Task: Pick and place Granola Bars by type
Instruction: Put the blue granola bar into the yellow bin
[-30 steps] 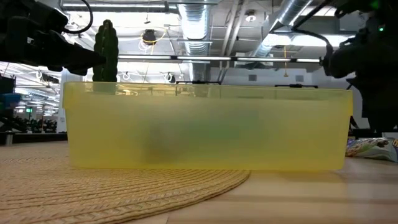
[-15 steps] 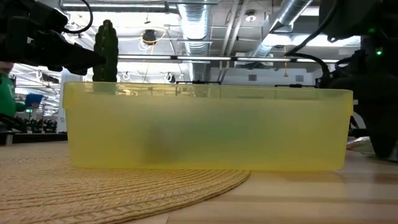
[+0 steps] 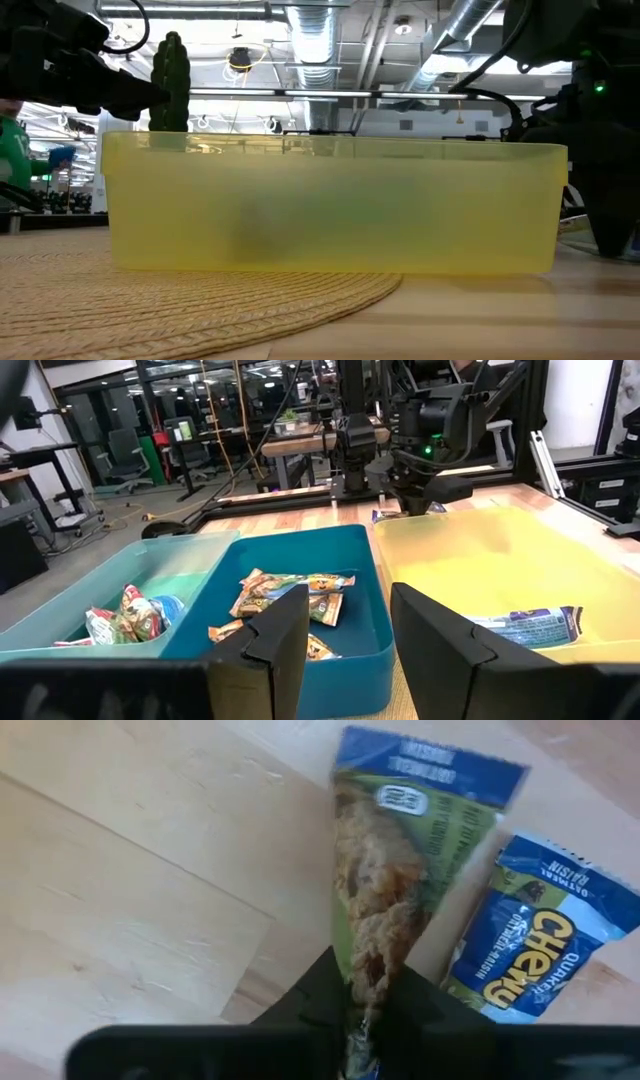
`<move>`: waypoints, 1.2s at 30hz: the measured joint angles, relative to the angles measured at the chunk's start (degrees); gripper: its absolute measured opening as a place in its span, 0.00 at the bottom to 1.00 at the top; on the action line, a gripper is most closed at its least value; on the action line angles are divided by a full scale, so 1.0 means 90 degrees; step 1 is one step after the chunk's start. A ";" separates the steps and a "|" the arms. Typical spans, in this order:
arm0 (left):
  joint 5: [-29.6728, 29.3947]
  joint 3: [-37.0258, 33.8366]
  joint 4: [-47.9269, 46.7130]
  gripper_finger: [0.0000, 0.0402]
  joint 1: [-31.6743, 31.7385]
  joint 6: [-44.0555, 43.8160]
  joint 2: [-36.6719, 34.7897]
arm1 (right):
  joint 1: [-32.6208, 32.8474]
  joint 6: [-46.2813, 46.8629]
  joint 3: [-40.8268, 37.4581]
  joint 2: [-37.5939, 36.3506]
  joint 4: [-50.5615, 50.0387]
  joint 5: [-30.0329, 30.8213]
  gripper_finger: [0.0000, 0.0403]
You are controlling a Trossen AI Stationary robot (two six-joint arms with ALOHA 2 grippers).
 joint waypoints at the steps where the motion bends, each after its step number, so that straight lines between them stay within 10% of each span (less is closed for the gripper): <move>1: 0.0000 0.0000 0.0000 0.34 -0.0001 0.0002 0.0000 | 0.0000 -0.0002 0.0000 0.0001 0.0006 0.0000 0.04; 19: 0.0000 0.0000 0.0000 0.34 0.0000 -0.0023 0.0000 | 0.0015 -0.0328 0.0000 -0.0191 0.0581 0.0192 0.01; 36: 0.0000 -0.0002 0.0000 0.34 0.0001 -0.0007 0.0000 | 0.0015 -0.0672 -0.0002 -0.2387 0.0402 0.0194 0.02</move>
